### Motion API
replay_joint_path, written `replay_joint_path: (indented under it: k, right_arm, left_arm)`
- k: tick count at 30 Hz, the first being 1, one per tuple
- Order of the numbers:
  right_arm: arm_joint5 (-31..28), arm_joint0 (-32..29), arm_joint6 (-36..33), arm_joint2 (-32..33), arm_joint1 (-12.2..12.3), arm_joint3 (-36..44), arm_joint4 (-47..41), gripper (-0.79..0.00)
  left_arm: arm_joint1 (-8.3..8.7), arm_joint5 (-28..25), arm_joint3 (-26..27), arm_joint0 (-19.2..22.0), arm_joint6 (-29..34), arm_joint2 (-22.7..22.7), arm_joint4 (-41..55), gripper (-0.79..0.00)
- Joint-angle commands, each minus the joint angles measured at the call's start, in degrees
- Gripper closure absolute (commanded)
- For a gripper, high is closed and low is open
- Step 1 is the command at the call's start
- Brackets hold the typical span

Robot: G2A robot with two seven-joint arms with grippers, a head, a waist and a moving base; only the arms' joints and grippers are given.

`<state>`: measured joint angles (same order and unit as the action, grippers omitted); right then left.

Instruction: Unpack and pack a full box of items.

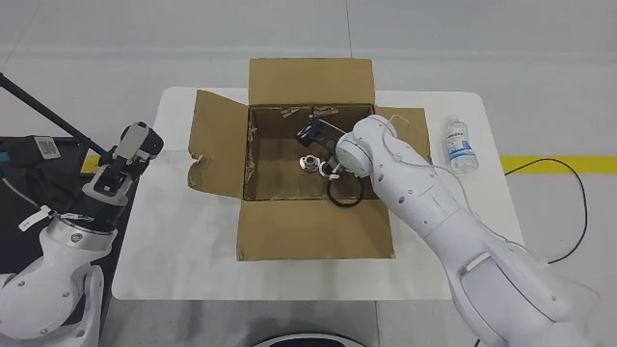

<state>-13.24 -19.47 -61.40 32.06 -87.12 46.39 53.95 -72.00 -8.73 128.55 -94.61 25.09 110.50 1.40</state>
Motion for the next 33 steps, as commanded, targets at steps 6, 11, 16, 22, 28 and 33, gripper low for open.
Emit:
replay_joint_path:
  k: [6,11,16,22,28,33]
  right_arm:
    - [-1.2,0.9,0.1,-0.5,-1.3,-3.1,-0.2,-0.052]
    - [-2.1,1.5,-0.4,-0.6,-2.1,-5.2,-0.4,-0.077]
    - [-2.7,1.9,-0.2,-0.7,-2.8,-6.9,-0.5,0.000]
    - [-3.5,2.5,1.9,0.2,-3.2,-6.9,-0.7,0.000]
    - [-6.9,2.1,6.5,5.1,-1.4,-4.9,-3.8,0.000]
    - [-11.8,-0.3,10.3,11.7,1.7,-0.3,-6.8,0.000]
  left_arm:
    - [0.00,0.0,0.0,0.0,0.0,0.0,0.0,-0.785]
    - [0.00,0.0,0.0,0.0,0.0,0.0,0.0,-0.785]
    - [0.00,0.0,0.0,0.0,0.0,0.0,0.0,-0.785]
    - [0.00,0.0,0.0,0.0,0.0,0.0,0.0,-0.785]
    - [0.00,0.0,0.0,0.0,0.0,0.0,0.0,-0.785]
    - [0.00,0.0,0.0,0.0,0.0,0.0,0.0,-0.785]
